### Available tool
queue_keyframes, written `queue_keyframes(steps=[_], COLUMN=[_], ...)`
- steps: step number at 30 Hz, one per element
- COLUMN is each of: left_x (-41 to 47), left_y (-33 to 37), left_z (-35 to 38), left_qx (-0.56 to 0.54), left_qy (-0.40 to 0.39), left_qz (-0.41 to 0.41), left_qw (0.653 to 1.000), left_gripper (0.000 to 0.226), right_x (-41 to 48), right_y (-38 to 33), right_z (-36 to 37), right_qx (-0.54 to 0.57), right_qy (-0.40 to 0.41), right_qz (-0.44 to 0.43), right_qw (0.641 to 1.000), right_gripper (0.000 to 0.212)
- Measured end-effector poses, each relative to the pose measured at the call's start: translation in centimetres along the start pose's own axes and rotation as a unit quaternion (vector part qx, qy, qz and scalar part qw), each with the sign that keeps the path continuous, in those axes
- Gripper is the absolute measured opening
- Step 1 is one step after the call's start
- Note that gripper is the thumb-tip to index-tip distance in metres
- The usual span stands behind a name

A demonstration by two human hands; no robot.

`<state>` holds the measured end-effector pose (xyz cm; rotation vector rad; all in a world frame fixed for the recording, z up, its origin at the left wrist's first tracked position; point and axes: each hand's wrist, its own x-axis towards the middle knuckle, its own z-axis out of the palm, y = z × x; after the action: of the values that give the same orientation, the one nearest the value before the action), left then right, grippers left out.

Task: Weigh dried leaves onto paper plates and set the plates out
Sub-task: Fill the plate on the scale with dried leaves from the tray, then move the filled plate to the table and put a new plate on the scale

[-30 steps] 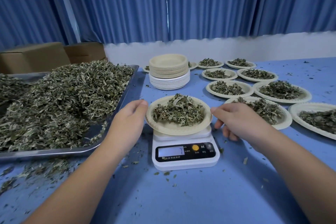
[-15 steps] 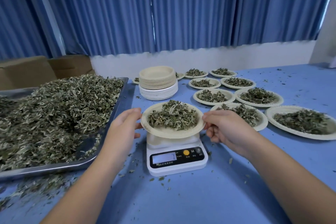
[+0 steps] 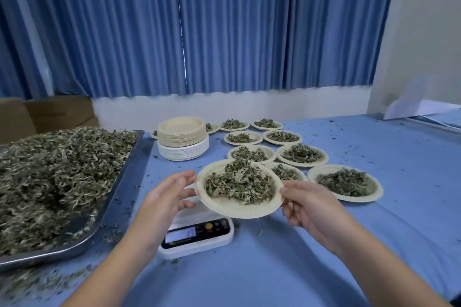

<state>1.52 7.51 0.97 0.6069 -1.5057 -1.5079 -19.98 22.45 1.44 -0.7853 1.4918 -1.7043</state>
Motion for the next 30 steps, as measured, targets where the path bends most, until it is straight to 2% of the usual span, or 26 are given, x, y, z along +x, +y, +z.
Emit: queue_keyframes(steps=[7,13,17,22,30], left_x=[-2.9,-5.7,-7.4,-8.8,-8.7], left_y=[-1.6,-2.5,-2.8,-3.2,-3.8], left_z=[9.1,17.7,22.4,25.8,27.9], left_qx=[-0.015,-0.039,0.001,0.06,0.104], left_qy=[-0.061,-0.123,-0.153,-0.194,-0.178], left_qz=[-0.026,-0.075,-0.108,-0.109,-0.121], left_qw=[0.998,0.989,0.982,0.973,0.971], left_gripper=[0.017,0.021,0.018,0.019,0.016], right_x=[-4.7,-9.5,-12.1,-13.8,-12.9], right_y=[-2.2,-4.0,-4.1,-3.1,-1.9], right_z=[-8.2,-16.4,-20.8,-23.8,-25.2], right_qx=[0.01,-0.006,-0.036,-0.07,-0.114], right_qy=[0.067,0.15,0.193,0.234,0.262], right_qz=[-0.011,0.003,0.031,0.062,0.092], right_qw=[0.998,0.989,0.98,0.968,0.954], right_gripper=[0.019,0.018,0.021,0.019,0.018])
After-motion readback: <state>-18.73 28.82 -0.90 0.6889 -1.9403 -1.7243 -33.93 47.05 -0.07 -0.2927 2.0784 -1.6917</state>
